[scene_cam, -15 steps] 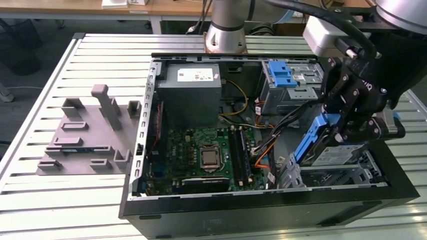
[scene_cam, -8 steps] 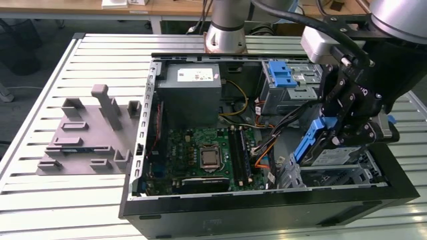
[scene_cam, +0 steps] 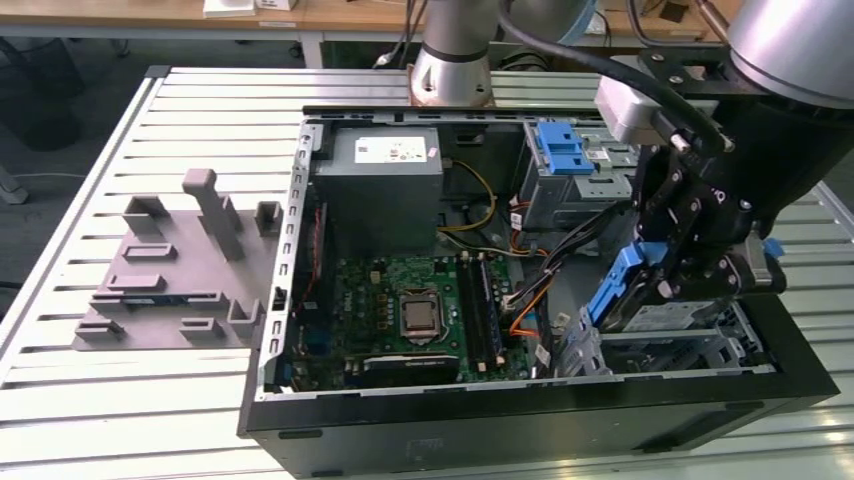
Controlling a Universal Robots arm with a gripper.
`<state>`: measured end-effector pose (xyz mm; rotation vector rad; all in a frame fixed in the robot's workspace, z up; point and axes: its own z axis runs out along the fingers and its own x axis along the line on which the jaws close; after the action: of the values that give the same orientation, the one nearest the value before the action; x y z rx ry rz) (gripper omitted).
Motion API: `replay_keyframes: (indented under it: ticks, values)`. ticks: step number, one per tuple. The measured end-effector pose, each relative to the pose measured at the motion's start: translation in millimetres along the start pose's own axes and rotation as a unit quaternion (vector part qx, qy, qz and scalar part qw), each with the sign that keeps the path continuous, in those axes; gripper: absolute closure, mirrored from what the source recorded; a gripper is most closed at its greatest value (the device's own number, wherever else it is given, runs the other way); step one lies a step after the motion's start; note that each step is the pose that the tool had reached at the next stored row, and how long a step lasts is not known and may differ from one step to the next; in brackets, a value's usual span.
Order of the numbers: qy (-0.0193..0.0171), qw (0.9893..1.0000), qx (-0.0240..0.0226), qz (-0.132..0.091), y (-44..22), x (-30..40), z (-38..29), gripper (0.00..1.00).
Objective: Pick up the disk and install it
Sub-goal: 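Insert the disk into the insertion slot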
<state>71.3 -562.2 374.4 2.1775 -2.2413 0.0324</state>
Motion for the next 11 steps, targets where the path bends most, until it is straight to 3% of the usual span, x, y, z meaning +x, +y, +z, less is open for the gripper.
replay_keyframes:
  ticks: [6,11]
  values:
    - [0.0010,1.0000,0.0000,0.000,0.0,-0.1,5.9,0.64]
    - [0.0014,1.0000,0.0000,0.000,0.0,-0.2,6.6,0.64]
